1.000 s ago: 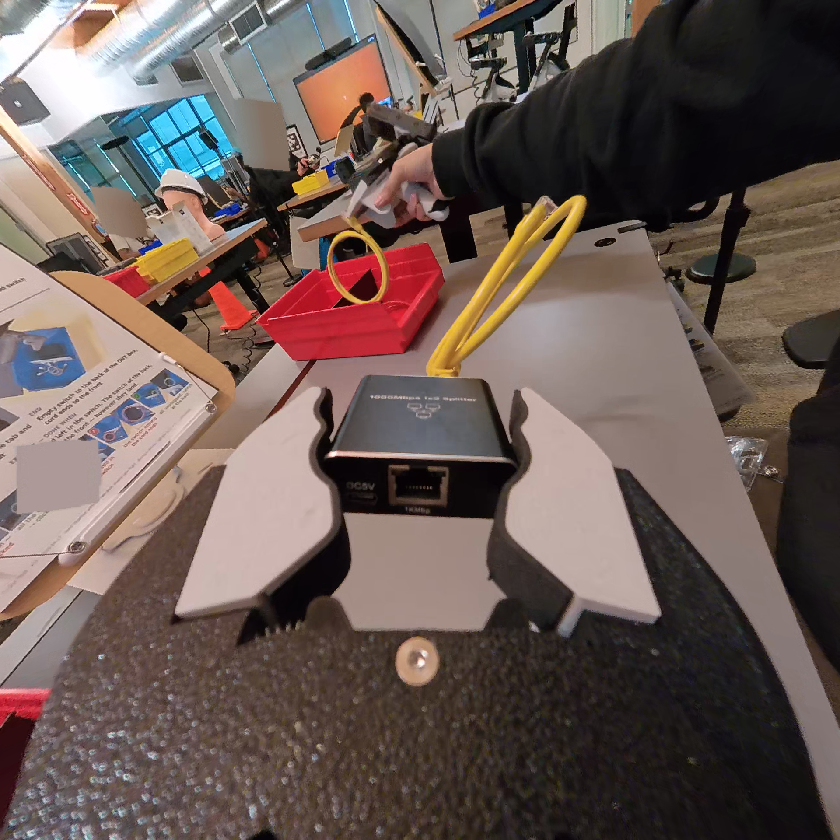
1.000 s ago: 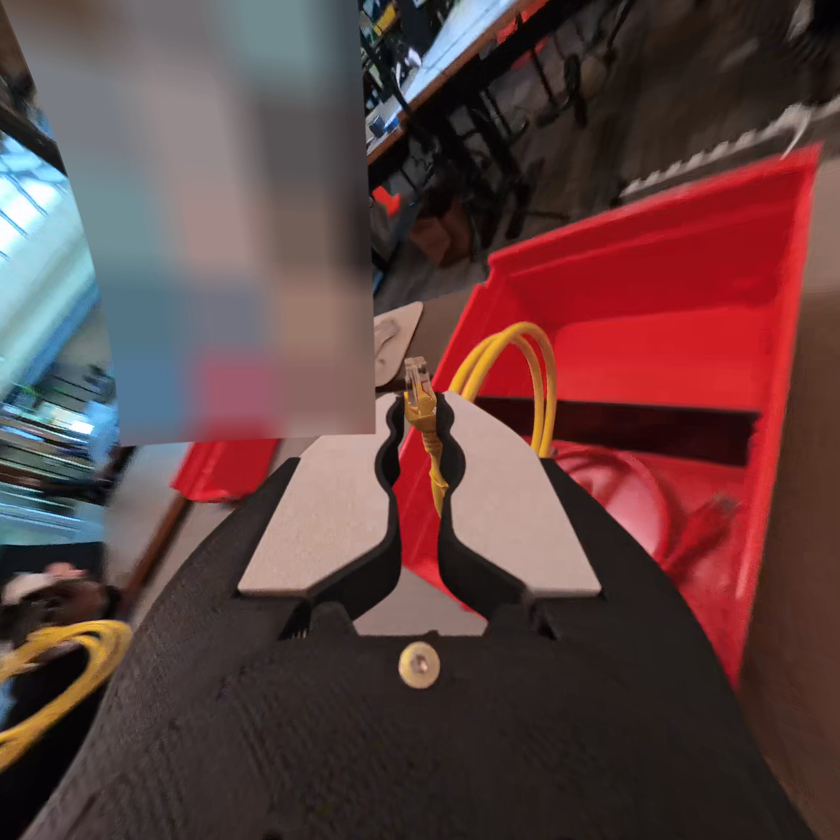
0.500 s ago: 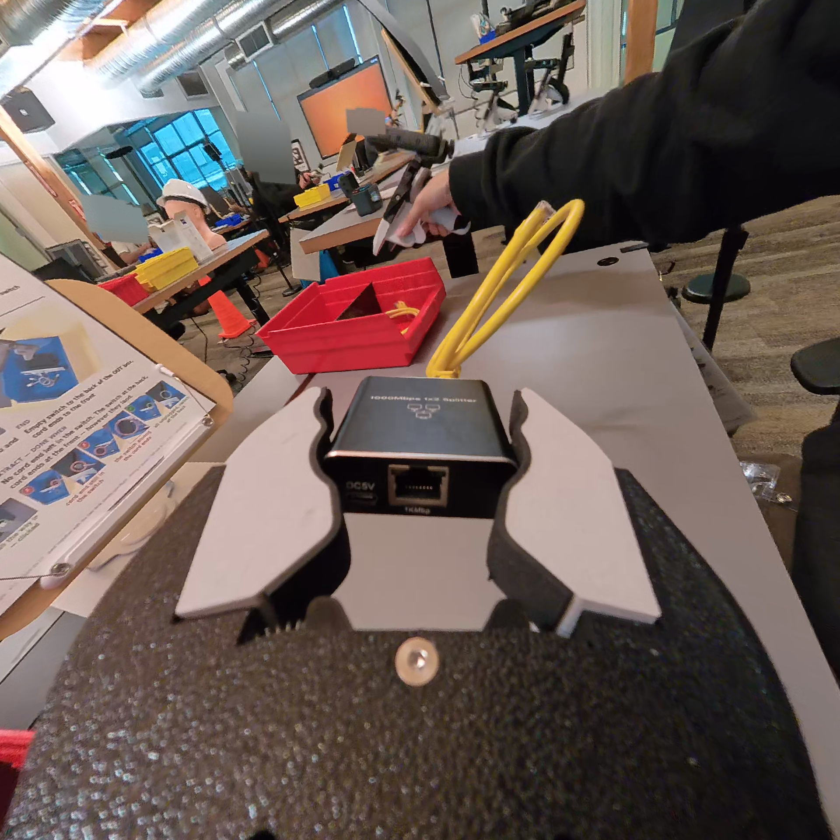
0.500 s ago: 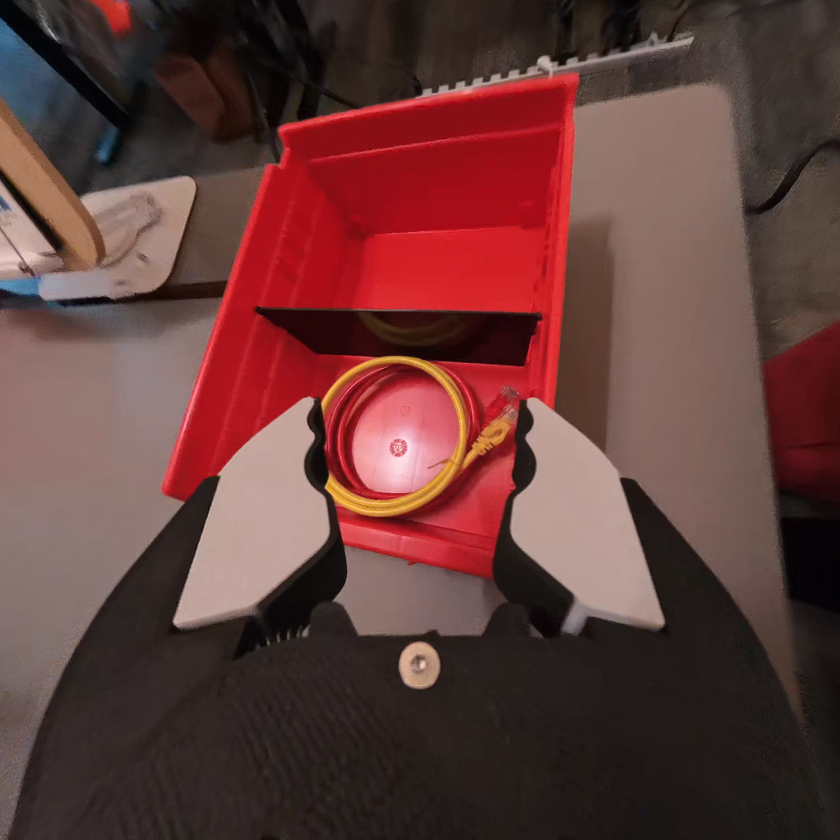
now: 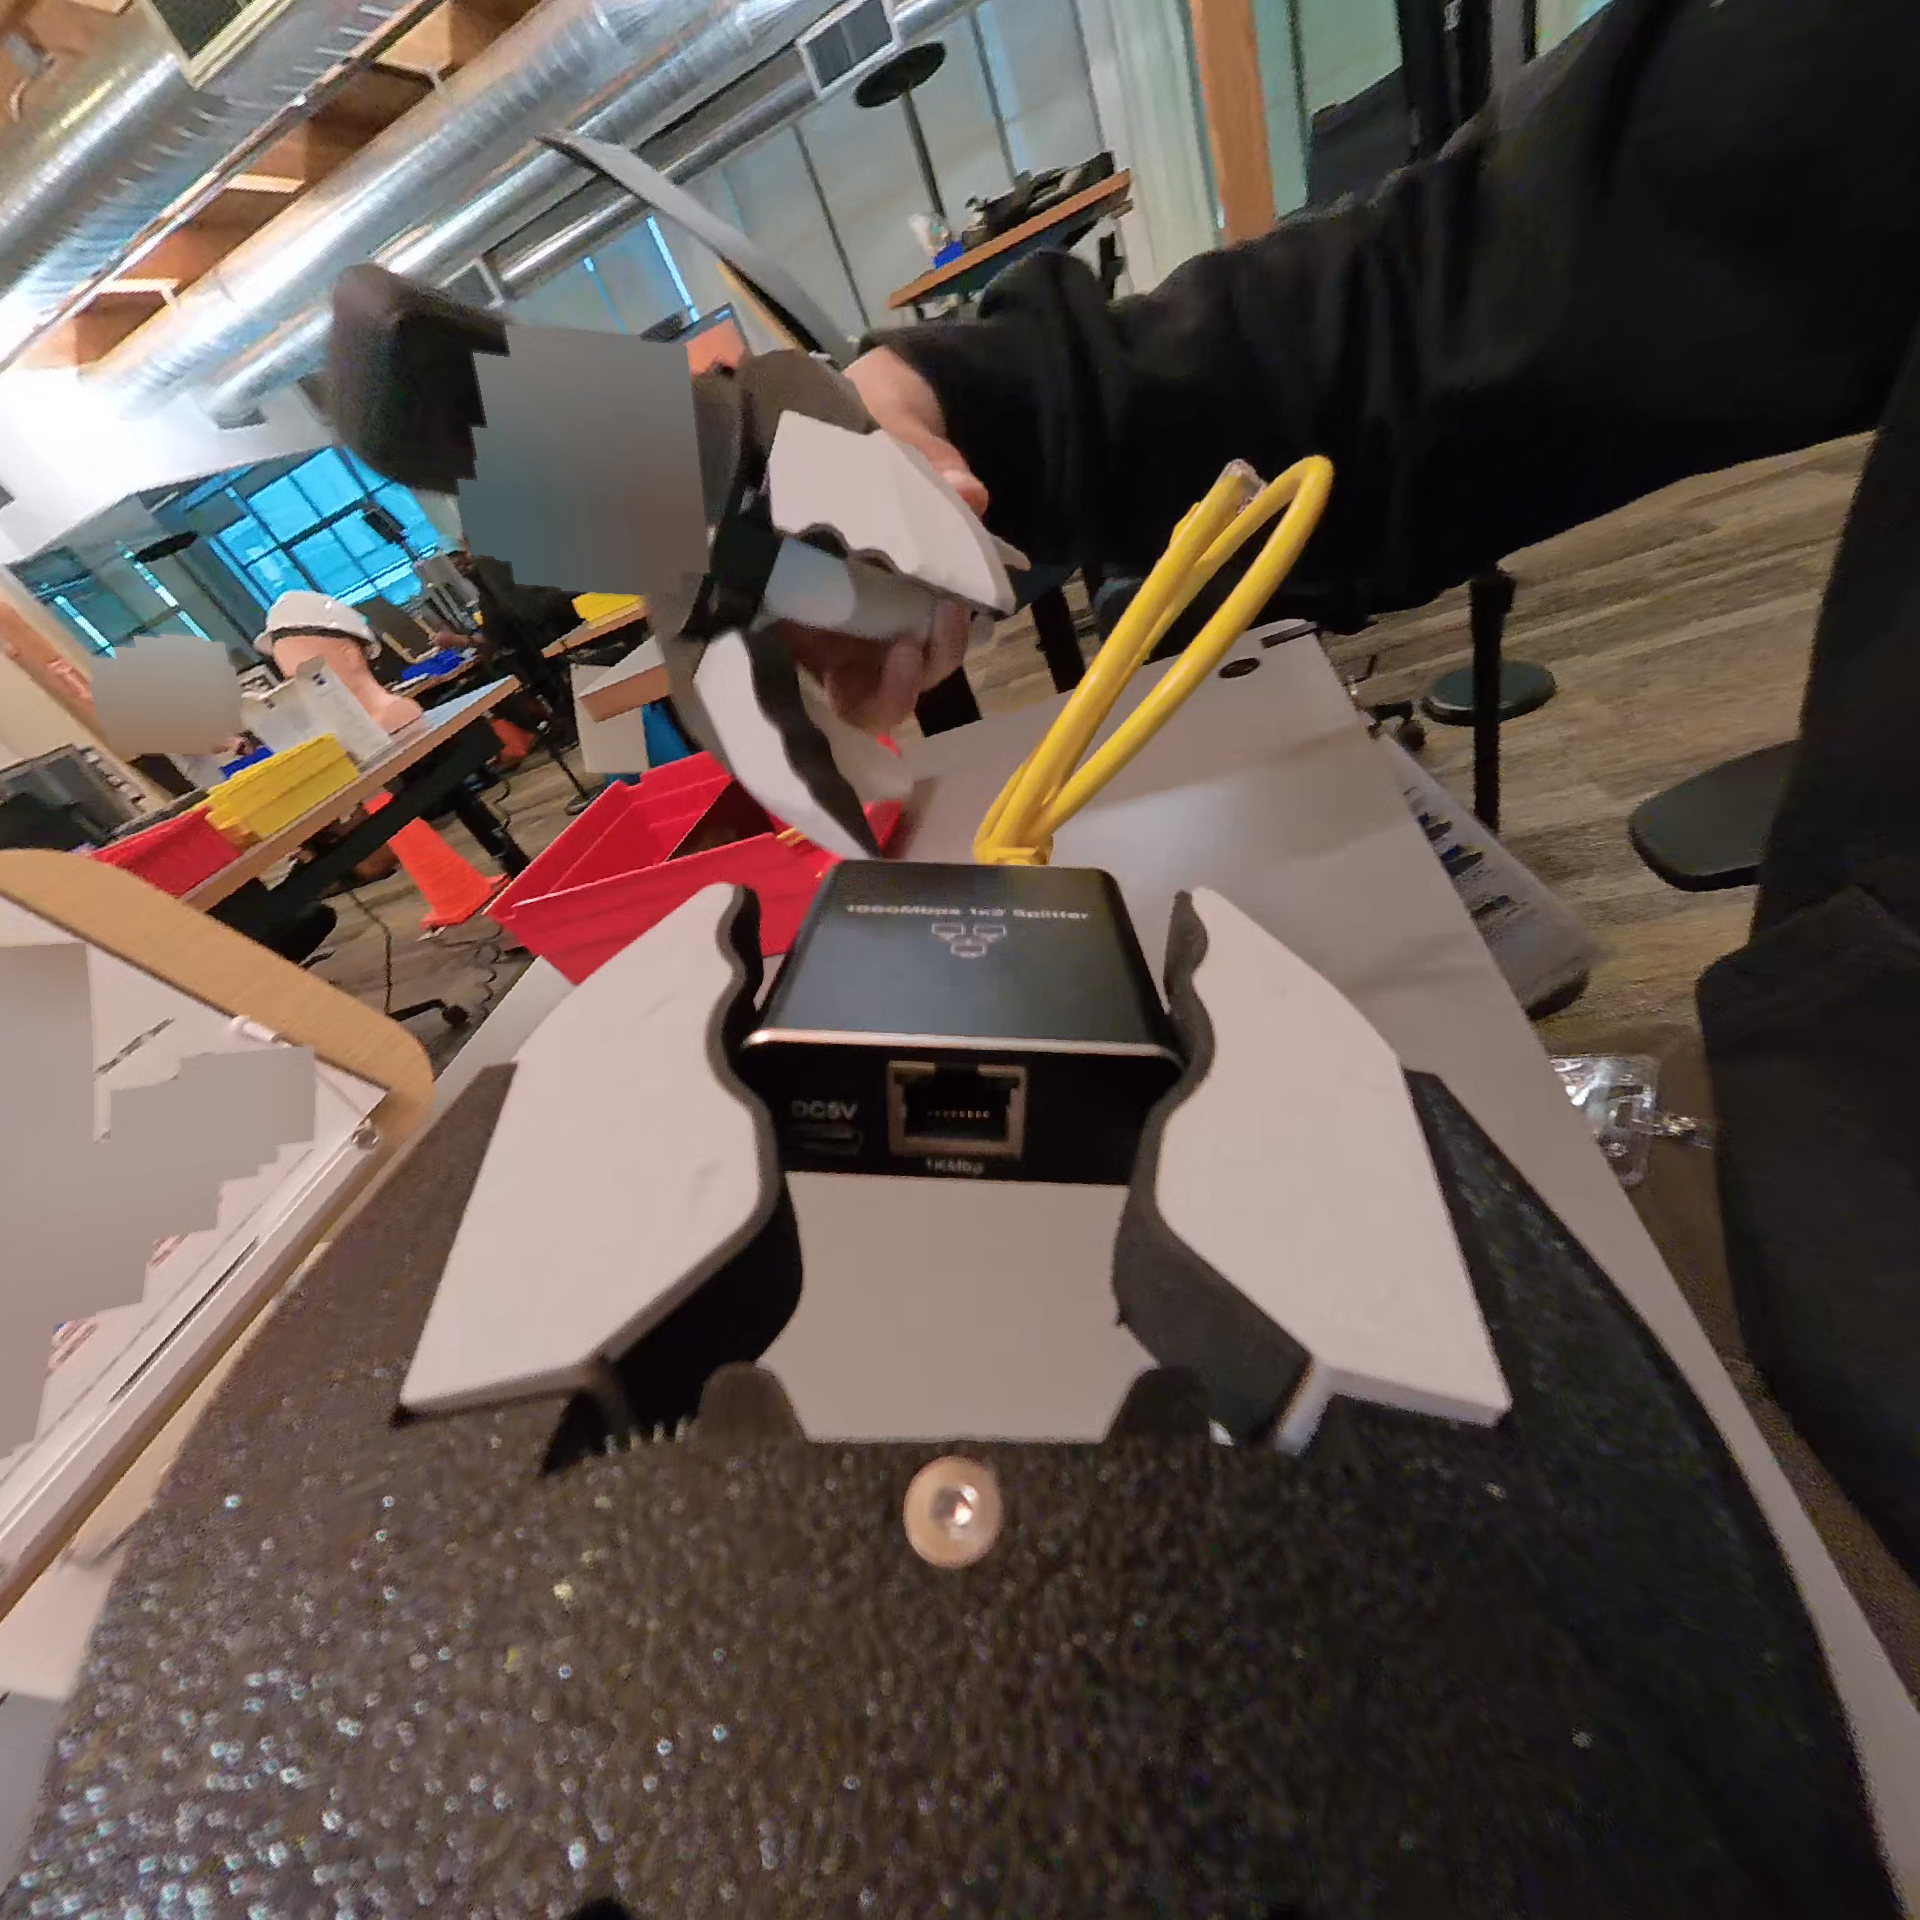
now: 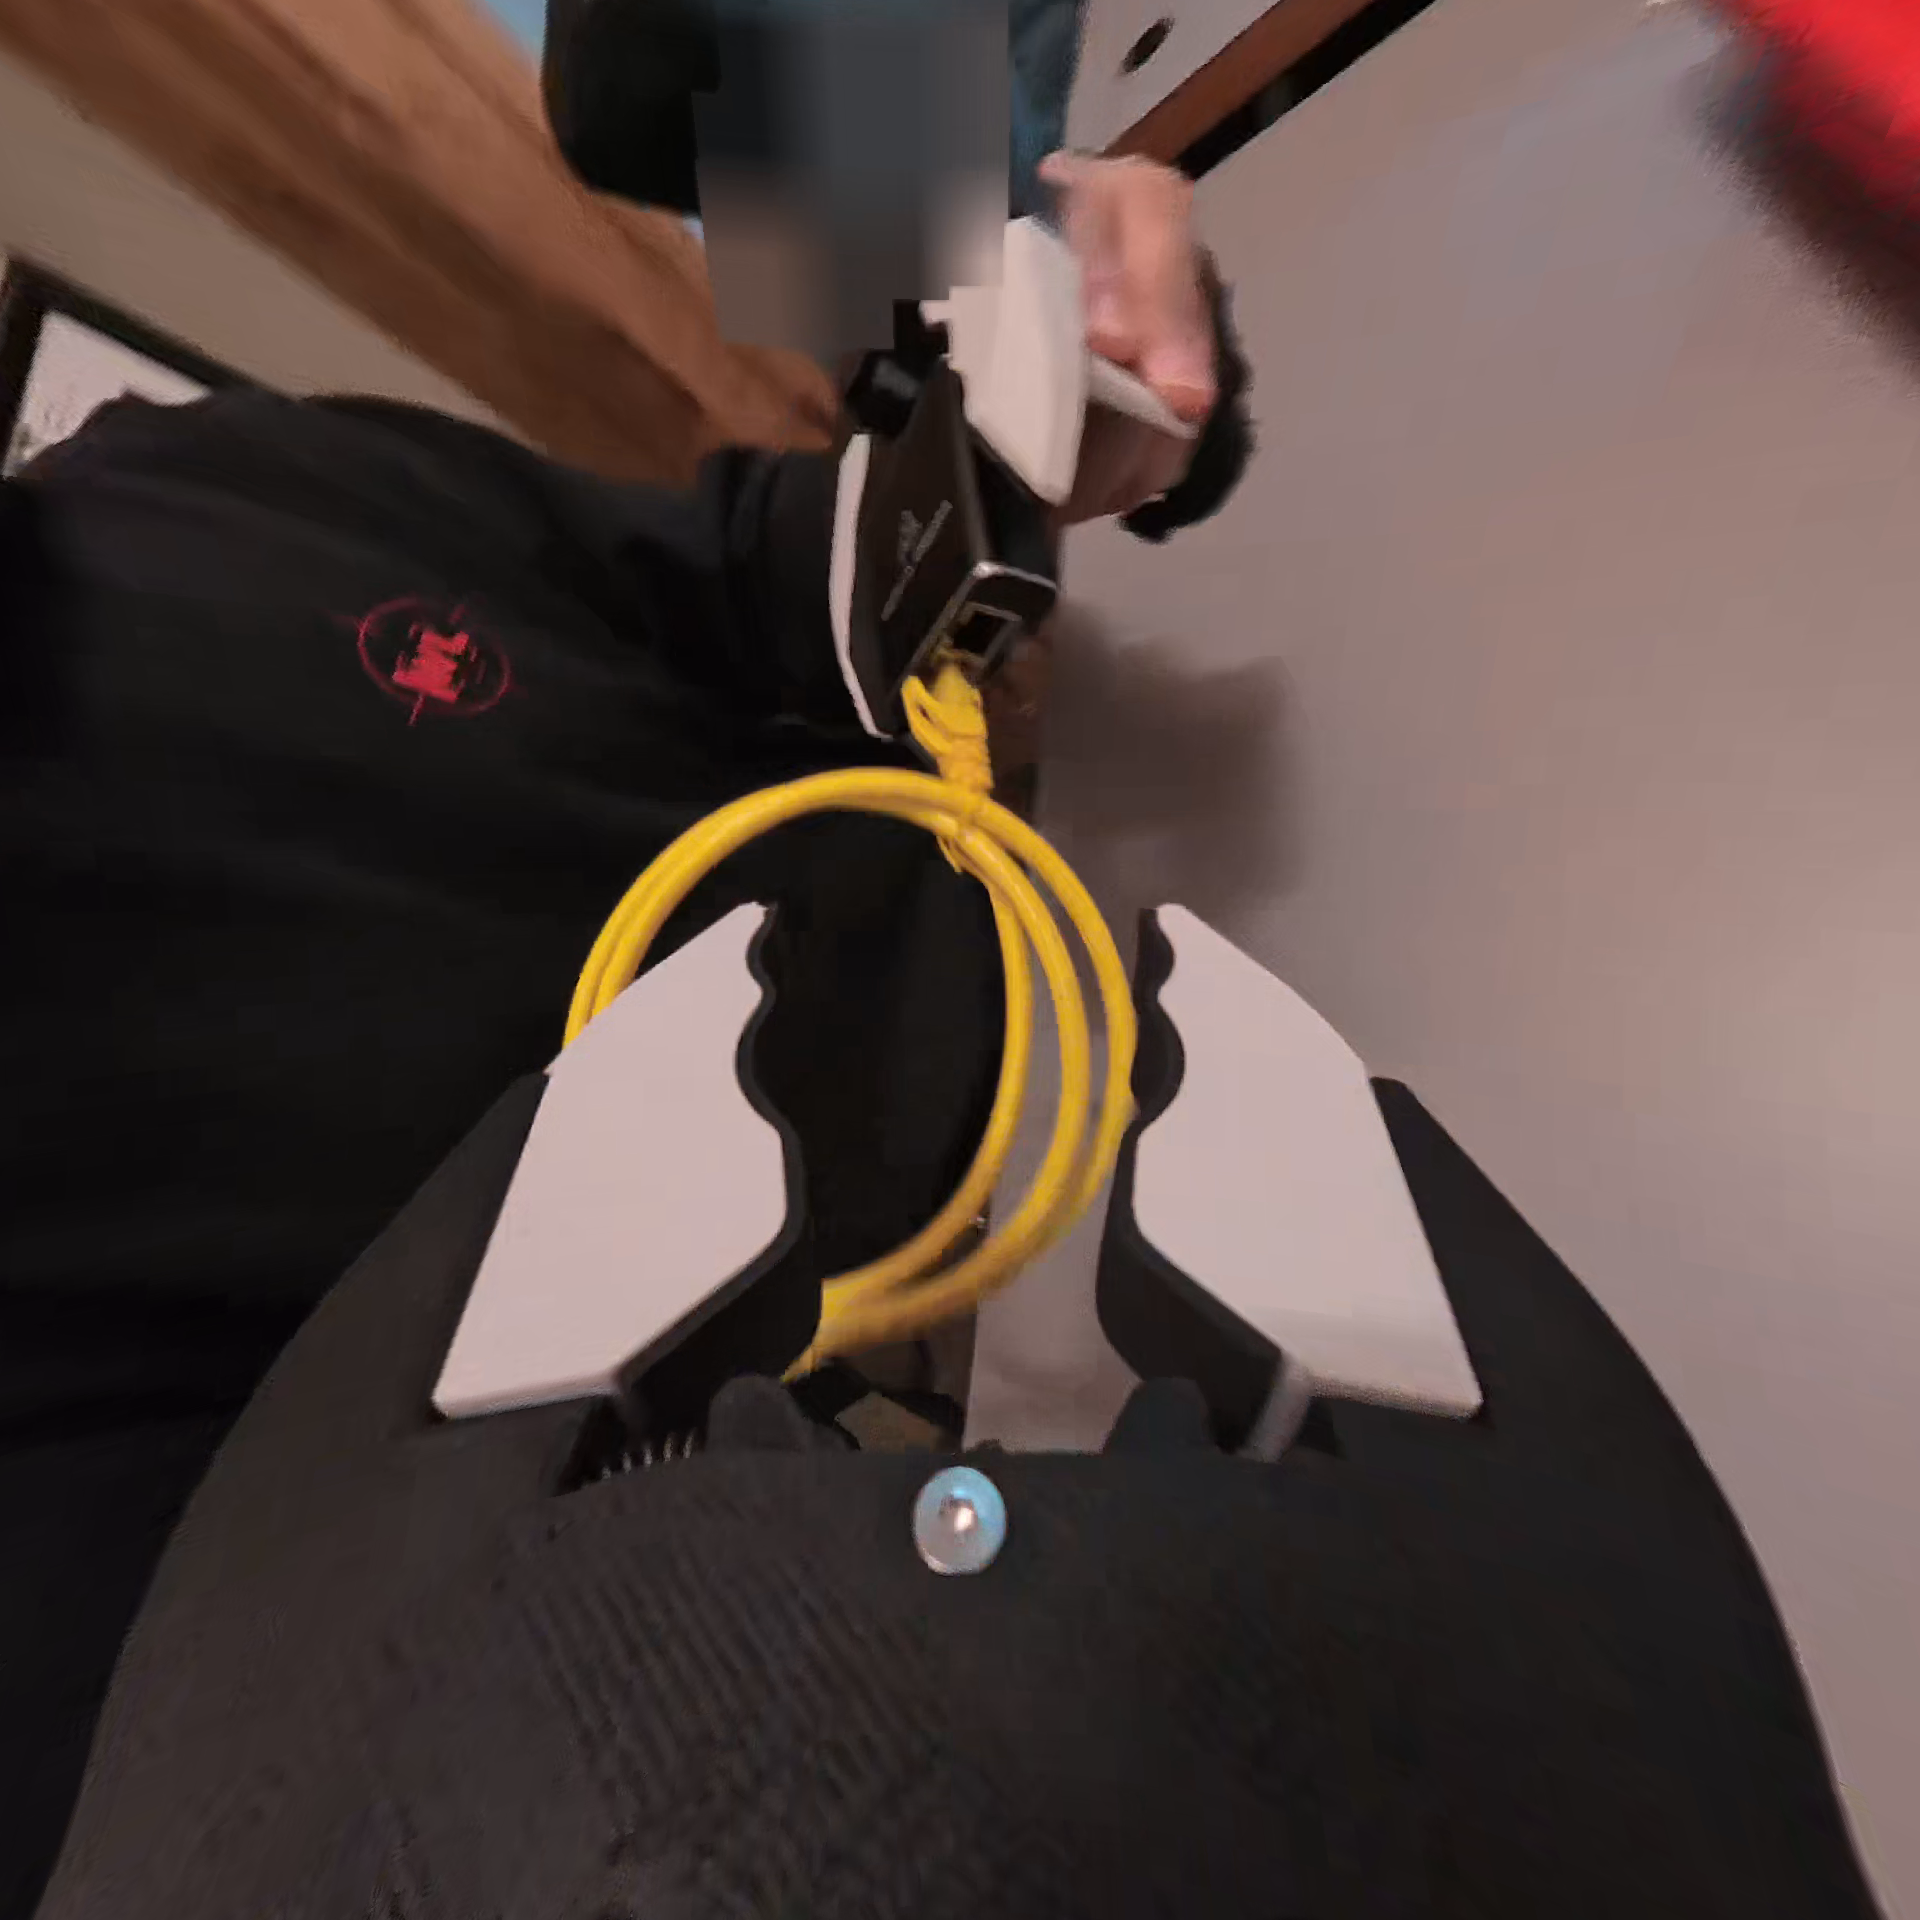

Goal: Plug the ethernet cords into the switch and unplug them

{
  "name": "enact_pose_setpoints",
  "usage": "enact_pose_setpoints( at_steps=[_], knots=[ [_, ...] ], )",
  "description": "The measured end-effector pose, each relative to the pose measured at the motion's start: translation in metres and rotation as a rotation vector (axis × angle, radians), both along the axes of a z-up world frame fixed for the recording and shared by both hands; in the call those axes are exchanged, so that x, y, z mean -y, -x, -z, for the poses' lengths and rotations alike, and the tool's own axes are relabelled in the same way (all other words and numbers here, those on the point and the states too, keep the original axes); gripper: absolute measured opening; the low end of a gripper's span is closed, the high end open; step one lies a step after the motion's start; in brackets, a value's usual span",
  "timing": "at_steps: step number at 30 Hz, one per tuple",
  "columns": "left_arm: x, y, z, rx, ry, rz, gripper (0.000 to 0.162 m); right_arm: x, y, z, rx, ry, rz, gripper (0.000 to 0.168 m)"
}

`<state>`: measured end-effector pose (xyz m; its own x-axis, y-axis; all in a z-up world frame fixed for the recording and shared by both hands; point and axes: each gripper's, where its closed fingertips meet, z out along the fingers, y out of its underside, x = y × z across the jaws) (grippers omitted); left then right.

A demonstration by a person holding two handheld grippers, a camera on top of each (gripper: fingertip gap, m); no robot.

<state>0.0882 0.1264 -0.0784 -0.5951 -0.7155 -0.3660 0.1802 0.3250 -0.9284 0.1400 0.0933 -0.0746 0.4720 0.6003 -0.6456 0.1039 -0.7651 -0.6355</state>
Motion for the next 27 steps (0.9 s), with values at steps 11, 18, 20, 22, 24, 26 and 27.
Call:
enact_pose_setpoints(
  at_steps=[11,18,20,22,24,26,27],
  knots=[
    [0.016,0.022,-0.001,0.011,-0.030,0.077,0.075,-0.014,0.079,0.004,-0.174,0.088,-0.191,0.015],
    [0.020,0.022,0.001,0.006,-0.033,0.106,0.074,-0.008,0.079,0.007,-0.121,0.075,-0.202,0.021],
    [0.022,0.022,0.002,0.007,-0.031,0.111,0.075,-0.007,0.078,0.010,-0.097,0.079,-0.205,0.024],
    [0.023,0.022,0.001,0.009,-0.023,0.119,0.074,-0.006,0.077,0.015,-0.065,0.092,-0.213,0.025],
    [0.023,0.023,0.000,0.012,-0.017,0.121,0.074,-0.004,0.080,0.011,-0.104,0.092,-0.230,0.016],
    [0.023,0.024,0.000,0.011,-0.013,0.126,0.075,-0.004,0.081,0.011,-0.112,0.096,-0.231,0.016],
    [0.024,0.024,0.000,0.011,-0.010,0.129,0.075,-0.003,0.081,0.010,-0.116,0.094,-0.233,0.016]
  ],
)
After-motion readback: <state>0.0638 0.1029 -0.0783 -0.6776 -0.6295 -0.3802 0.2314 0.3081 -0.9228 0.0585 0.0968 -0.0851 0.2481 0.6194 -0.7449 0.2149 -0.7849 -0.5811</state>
